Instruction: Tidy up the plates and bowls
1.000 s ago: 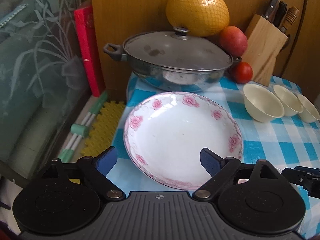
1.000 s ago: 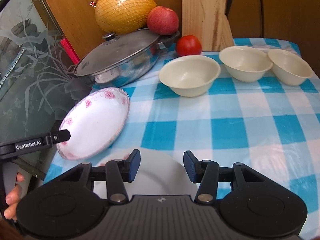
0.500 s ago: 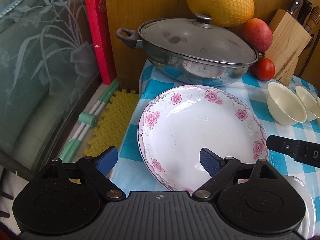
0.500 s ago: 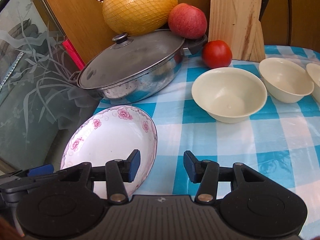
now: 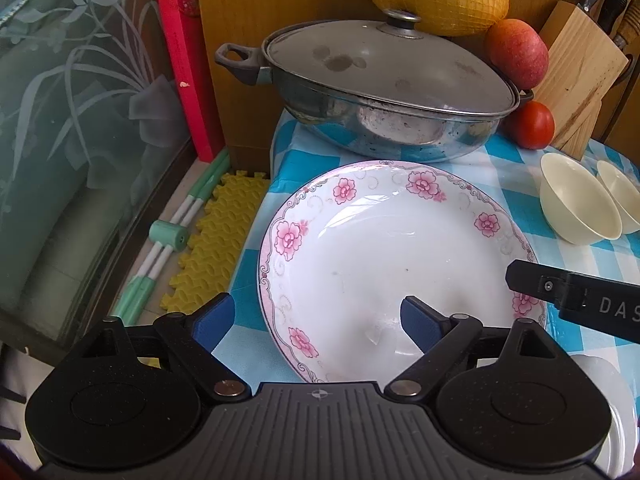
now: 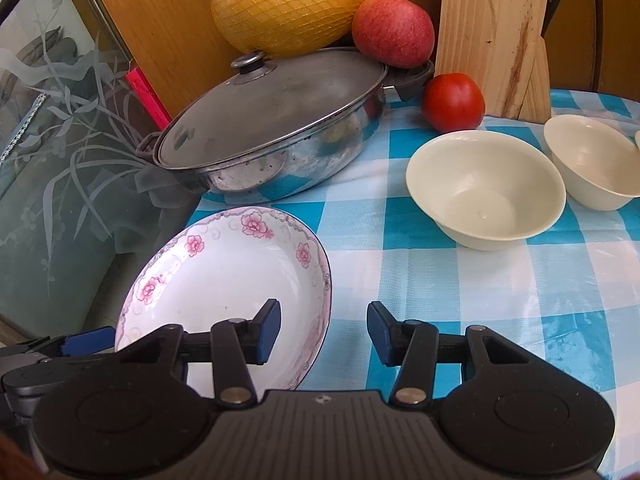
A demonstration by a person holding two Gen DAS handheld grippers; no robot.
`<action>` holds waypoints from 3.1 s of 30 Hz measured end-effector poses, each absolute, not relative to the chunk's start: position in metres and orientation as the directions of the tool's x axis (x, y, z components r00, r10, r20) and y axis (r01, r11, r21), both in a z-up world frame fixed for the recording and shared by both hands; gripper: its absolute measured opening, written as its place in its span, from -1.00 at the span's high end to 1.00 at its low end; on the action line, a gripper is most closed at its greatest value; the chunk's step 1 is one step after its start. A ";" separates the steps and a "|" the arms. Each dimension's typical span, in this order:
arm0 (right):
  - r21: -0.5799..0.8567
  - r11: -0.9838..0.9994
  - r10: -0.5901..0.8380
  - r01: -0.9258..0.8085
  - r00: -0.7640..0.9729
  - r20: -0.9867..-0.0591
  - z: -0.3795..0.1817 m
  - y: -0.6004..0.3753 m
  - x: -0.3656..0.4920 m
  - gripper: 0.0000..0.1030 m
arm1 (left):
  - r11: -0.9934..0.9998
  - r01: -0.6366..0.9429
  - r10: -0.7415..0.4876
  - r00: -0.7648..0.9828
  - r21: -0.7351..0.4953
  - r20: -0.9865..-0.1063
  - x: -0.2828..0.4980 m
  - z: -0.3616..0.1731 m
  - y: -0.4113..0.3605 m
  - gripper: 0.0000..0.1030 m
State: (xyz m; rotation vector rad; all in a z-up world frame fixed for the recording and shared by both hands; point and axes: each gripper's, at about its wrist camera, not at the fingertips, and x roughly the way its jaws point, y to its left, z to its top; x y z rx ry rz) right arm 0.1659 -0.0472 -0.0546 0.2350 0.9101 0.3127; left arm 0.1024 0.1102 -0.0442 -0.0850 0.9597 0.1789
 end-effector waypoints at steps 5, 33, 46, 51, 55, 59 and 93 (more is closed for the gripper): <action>0.320 0.932 0.357 -0.168 0.572 -0.738 -0.058 -0.045 0.167 0.12 | 0.982 -0.186 0.108 0.557 0.003 -0.823 0.104 -0.045 0.111 -0.82; 0.319 0.935 0.351 -0.157 0.550 -0.758 -0.068 -0.041 0.174 0.20 | 0.987 -0.158 0.098 0.529 0.016 -0.843 0.115 -0.055 0.103 -0.71; 0.284 0.942 0.335 -0.178 0.556 -0.761 -0.068 -0.036 0.172 0.20 | 0.986 -0.168 0.098 0.532 0.009 -0.841 0.116 -0.056 0.104 -0.75; 0.271 0.944 0.328 -0.185 0.562 -0.759 -0.069 -0.034 0.171 0.31 | 0.984 -0.176 0.059 0.524 -0.040 -0.850 0.118 -0.058 0.109 -0.73; 0.316 0.929 0.369 -0.192 0.545 -0.753 -0.068 -0.033 0.174 0.61 | 0.986 -0.163 0.055 0.520 -0.035 -0.852 0.123 -0.058 0.108 -0.74; 0.326 0.926 0.376 -0.191 0.543 -0.751 -0.068 -0.034 0.175 0.61 | 0.986 -0.161 0.053 0.518 -0.037 -0.854 0.124 -0.058 0.108 -0.74; 0.302 0.936 0.348 -0.178 0.574 -0.741 -0.069 -0.036 0.176 0.53 | 0.992 -0.127 0.076 0.556 0.006 -0.827 0.130 -0.058 0.105 -0.66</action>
